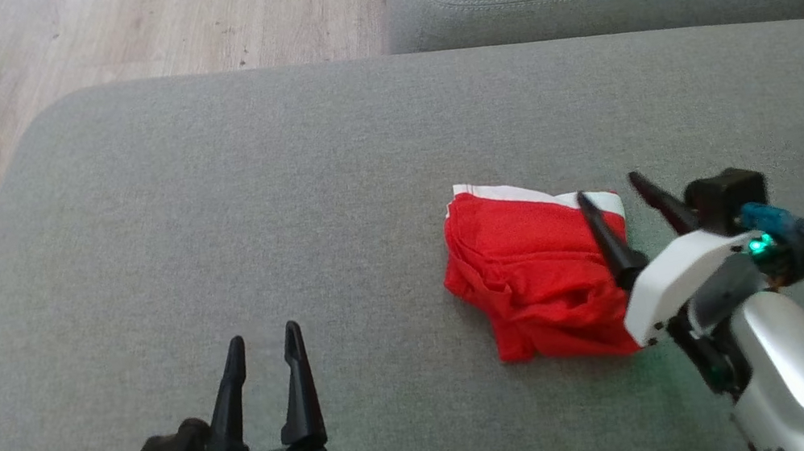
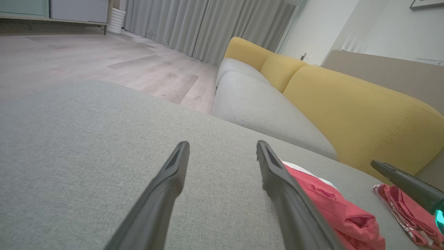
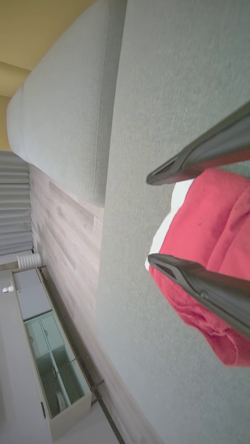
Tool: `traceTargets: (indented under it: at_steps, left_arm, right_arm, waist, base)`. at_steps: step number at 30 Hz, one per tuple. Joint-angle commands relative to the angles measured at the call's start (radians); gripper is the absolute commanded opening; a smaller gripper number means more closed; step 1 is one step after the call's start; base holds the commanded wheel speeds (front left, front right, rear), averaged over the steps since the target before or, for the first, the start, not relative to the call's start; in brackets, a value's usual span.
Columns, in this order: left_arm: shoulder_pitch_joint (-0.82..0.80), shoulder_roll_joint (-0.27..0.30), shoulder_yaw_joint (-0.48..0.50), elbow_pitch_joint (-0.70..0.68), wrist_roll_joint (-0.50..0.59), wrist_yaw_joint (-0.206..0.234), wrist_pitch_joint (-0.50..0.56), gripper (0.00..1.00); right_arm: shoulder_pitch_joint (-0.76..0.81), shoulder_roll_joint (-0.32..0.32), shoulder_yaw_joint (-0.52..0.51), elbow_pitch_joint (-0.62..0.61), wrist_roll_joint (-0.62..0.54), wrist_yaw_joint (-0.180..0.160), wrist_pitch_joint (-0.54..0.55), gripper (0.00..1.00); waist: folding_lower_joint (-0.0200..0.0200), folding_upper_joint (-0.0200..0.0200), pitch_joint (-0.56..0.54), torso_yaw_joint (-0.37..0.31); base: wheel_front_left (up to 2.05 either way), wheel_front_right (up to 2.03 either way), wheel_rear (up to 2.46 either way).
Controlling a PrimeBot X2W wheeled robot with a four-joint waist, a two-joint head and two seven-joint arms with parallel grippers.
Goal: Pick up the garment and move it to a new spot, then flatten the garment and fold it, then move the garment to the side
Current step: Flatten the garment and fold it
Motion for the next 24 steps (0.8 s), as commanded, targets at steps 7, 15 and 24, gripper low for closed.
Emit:
traceTargets:
  at_steps: [7,15,24]
  left_arm:
    - [-0.040,0.005,0.022,-0.025,0.007,0.000,0.005,1.00]
    - [-0.045,0.015,0.031,-0.029,0.007,0.005,0.007,1.00]
    - [-0.056,0.012,0.037,-0.032,0.009,0.007,0.004,1.00]
  right_arm:
    - [0.008,-0.006,-0.042,-0.042,-0.095,0.007,0.001,0.32]
    - [0.001,-0.015,0.040,0.046,-0.102,0.007,0.007,0.00]
    - [-0.059,0.003,0.240,0.158,-0.046,0.007,-0.012,0.00]
  waist:
    - [0.0000,-0.0001,0.005,0.012]
    - [0.0000,-0.0001,0.025,0.044]
    - [0.0000,-0.0001,0.055,0.088]
  base:
    - [0.00,0.00,0.00]
    - [0.00,0.00,0.00]
    - [0.00,0.00,0.00]
